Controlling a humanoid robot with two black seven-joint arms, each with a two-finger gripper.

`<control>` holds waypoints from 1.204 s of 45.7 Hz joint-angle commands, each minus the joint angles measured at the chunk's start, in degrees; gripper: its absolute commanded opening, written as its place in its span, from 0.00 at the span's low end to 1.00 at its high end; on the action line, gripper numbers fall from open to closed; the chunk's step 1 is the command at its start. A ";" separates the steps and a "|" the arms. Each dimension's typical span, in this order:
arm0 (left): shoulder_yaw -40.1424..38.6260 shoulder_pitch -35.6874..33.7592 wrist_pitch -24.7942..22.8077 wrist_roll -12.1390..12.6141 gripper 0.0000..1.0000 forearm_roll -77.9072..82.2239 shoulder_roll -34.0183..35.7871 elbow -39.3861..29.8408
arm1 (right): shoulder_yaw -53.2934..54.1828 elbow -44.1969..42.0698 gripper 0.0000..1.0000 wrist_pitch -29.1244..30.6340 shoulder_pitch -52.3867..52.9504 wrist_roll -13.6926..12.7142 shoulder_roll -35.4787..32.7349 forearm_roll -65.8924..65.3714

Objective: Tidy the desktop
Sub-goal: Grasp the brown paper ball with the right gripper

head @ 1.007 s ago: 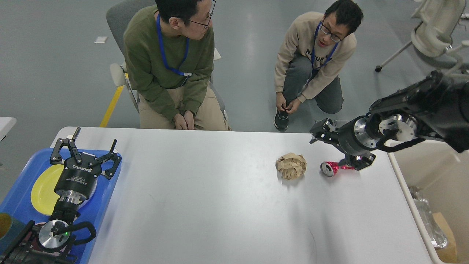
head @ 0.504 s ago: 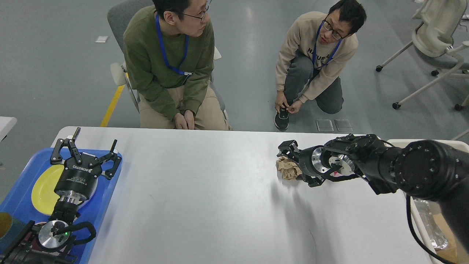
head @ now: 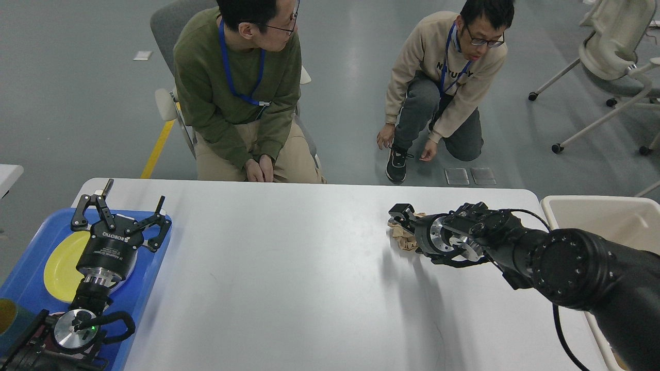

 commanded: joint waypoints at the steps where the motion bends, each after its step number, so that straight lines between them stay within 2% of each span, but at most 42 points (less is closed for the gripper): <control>1: 0.00 -0.02 0.00 0.00 0.96 0.00 0.00 0.00 | 0.43 -0.15 1.00 -0.10 -0.17 -0.01 -0.30 -1.07; 7: 0.00 -0.02 0.00 0.00 0.96 0.00 0.00 0.00 | 0.43 -0.50 1.00 -0.98 -0.61 -0.01 -0.48 -4.14; 30: 0.00 -0.02 0.00 0.00 0.96 0.00 0.00 0.00 | 2.54 -2.00 1.00 -11.08 -4.48 0.43 1.19 -5.73; 41: 0.00 0.07 0.00 0.00 0.96 0.00 0.00 0.00 | 5.09 -2.17 0.95 -11.79 -5.27 0.69 1.19 -5.73; 44: 0.00 -0.02 0.00 0.00 0.96 0.00 0.00 0.00 | 5.09 -2.17 0.84 -11.79 -5.27 0.60 1.19 -5.73; 55: 0.00 -0.02 0.00 0.00 0.96 0.00 0.00 0.00 | 5.97 -1.56 0.17 -11.62 -5.53 0.60 0.75 -5.65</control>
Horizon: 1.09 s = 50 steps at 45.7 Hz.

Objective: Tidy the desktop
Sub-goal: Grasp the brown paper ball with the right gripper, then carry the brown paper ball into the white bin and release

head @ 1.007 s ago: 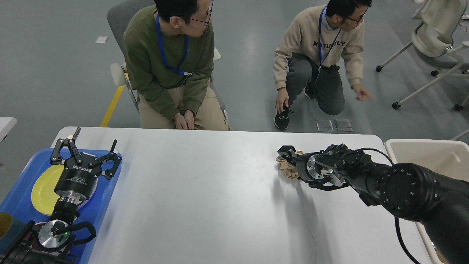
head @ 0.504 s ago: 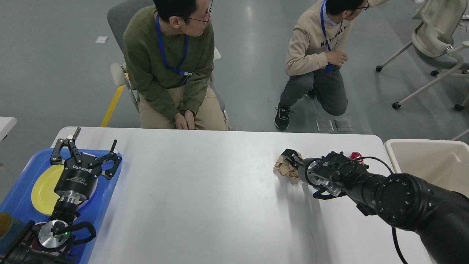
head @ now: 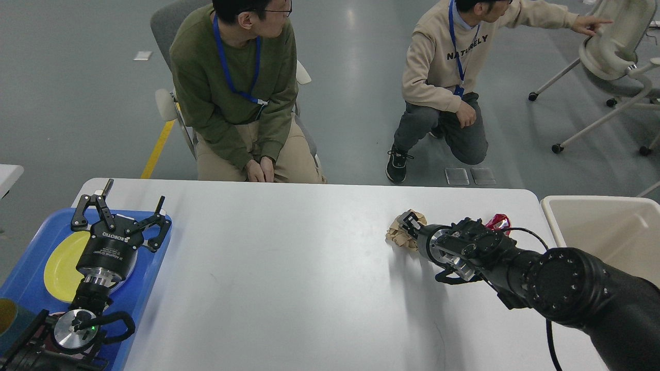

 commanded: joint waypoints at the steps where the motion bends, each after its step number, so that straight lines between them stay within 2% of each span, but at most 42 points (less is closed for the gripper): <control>1: 0.00 -0.03 0.00 0.00 0.96 0.00 0.00 0.00 | 0.61 0.59 0.09 0.17 -0.16 -0.05 -0.51 0.06; 3: 0.00 -0.03 0.00 0.00 0.96 0.00 0.00 0.00 | 0.62 0.86 0.00 0.26 -0.16 -0.05 -0.69 0.06; 16: 0.00 -0.03 0.00 0.00 0.96 0.00 0.00 0.00 | 3.16 5.51 0.00 0.08 1.94 -1.01 -3.15 1.03; 30: 0.00 -0.03 0.00 0.00 0.96 0.00 0.00 0.00 | 2.02 24.75 0.00 3.50 16.79 -3.74 -11.58 -0.02; 34: 0.00 0.06 0.00 0.00 0.96 0.00 0.00 0.00 | -0.25 30.20 0.00 7.89 22.59 -3.91 -14.13 -0.20; 42: 0.00 0.06 0.00 0.00 0.96 0.00 0.00 0.00 | -11.84 42.76 0.00 20.63 40.14 -3.91 -15.19 -0.03; 50: 0.00 -0.03 0.00 0.00 0.96 0.00 0.00 0.00 | -21.08 56.39 0.00 28.02 55.98 -3.39 -14.84 -1.43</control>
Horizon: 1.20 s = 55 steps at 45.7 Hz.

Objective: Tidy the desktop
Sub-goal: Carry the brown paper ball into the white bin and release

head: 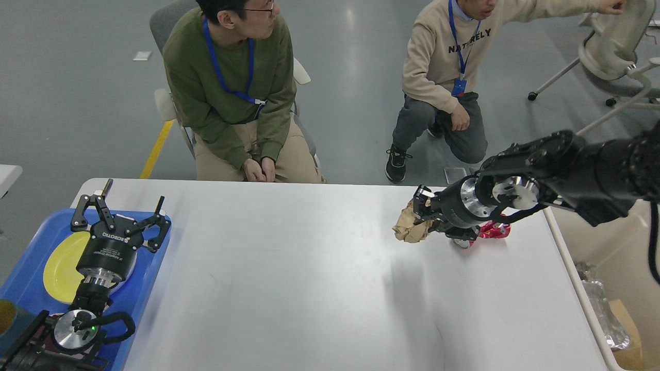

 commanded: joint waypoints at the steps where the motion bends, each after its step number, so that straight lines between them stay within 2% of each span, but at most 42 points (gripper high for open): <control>1: 0.00 0.06 0.00 0.00 0.96 0.00 -0.01 0.00 | -6.03 9.93 0.00 5.72 11.35 0.49 -0.08 -2.09; 6: 0.00 0.06 0.00 0.00 0.96 0.00 -0.01 0.00 | -8.59 16.18 0.00 9.86 17.50 0.49 -1.22 -5.96; 13: 0.00 0.06 0.00 0.00 0.96 0.00 0.08 0.00 | -12.19 25.06 0.00 10.13 24.80 0.66 -3.33 -8.43; 19: 0.00 0.06 0.00 0.00 0.96 0.00 -0.01 0.00 | -13.86 29.00 0.00 10.22 29.55 0.66 -4.47 -9.04; 23: 0.00 0.06 0.00 0.00 0.96 0.00 -0.01 0.00 | -15.35 29.00 0.00 10.57 33.06 1.19 -4.47 -9.04; 27: 0.00 0.06 0.00 0.00 0.96 0.00 0.08 0.00 | -17.64 29.00 0.00 12.41 35.70 3.91 -4.38 -9.13; 30: 0.00 0.06 0.00 0.00 0.96 0.00 -0.01 0.00 | -19.57 29.00 0.00 12.76 36.50 4.97 -4.30 -9.57; 50: 0.00 0.06 0.00 0.00 0.96 0.00 -0.01 0.00 | -23.00 26.39 0.00 11.71 34.22 4.79 -5.97 -12.91; 55: 0.00 0.06 0.00 0.00 0.96 0.00 -0.01 0.00 | -24.15 24.11 0.00 11.18 31.58 4.62 -9.12 -12.91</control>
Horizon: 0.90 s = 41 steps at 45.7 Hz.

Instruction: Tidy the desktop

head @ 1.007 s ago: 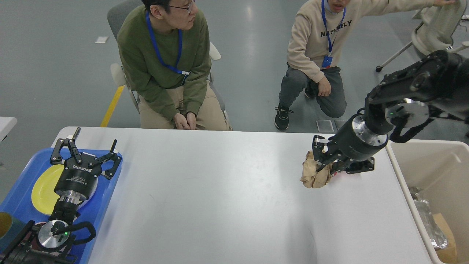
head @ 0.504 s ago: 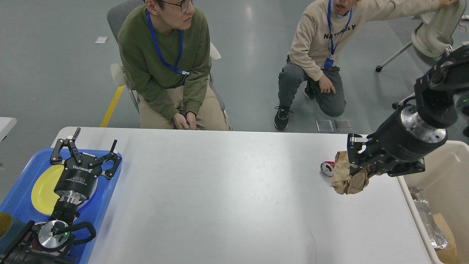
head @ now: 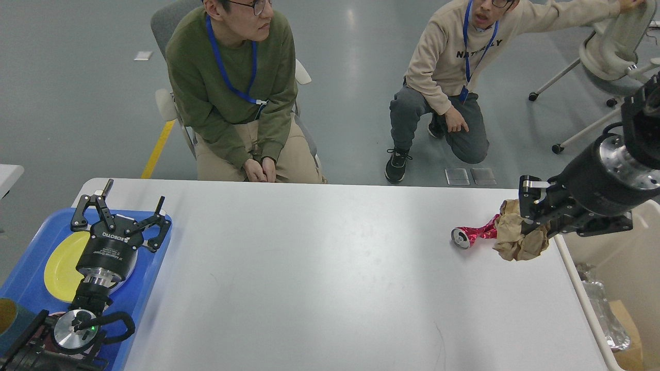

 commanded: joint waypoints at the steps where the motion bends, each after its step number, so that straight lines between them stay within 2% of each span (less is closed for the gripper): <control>1: 0.01 0.02 0.00 0.00 0.96 0.00 -0.01 0.00 | -1.02 -2.68 0.00 -0.56 -3.22 -0.28 -3.88 0.00; 10: 0.01 0.02 0.00 0.00 0.96 0.00 -0.01 0.00 | -2.25 -13.13 0.00 -1.53 -15.25 -0.46 -13.46 0.00; 17: 0.01 0.02 0.00 0.00 0.96 0.00 -0.01 0.00 | -0.41 -26.65 0.00 -2.85 -29.92 -0.46 -18.92 0.26; 26: 0.01 0.02 0.00 0.00 0.96 0.00 -0.01 0.00 | 9.77 -42.22 0.00 -2.85 -48.29 -0.46 -24.81 0.70; 36: 0.01 0.02 0.00 0.00 0.96 0.00 -0.01 0.00 | 25.76 -64.18 0.00 -3.29 -74.48 -0.46 -24.46 0.96; 41: 0.01 0.02 0.00 0.00 0.96 0.00 -0.01 0.00 | 34.91 -75.70 0.00 -3.29 -87.31 -0.46 -20.87 0.88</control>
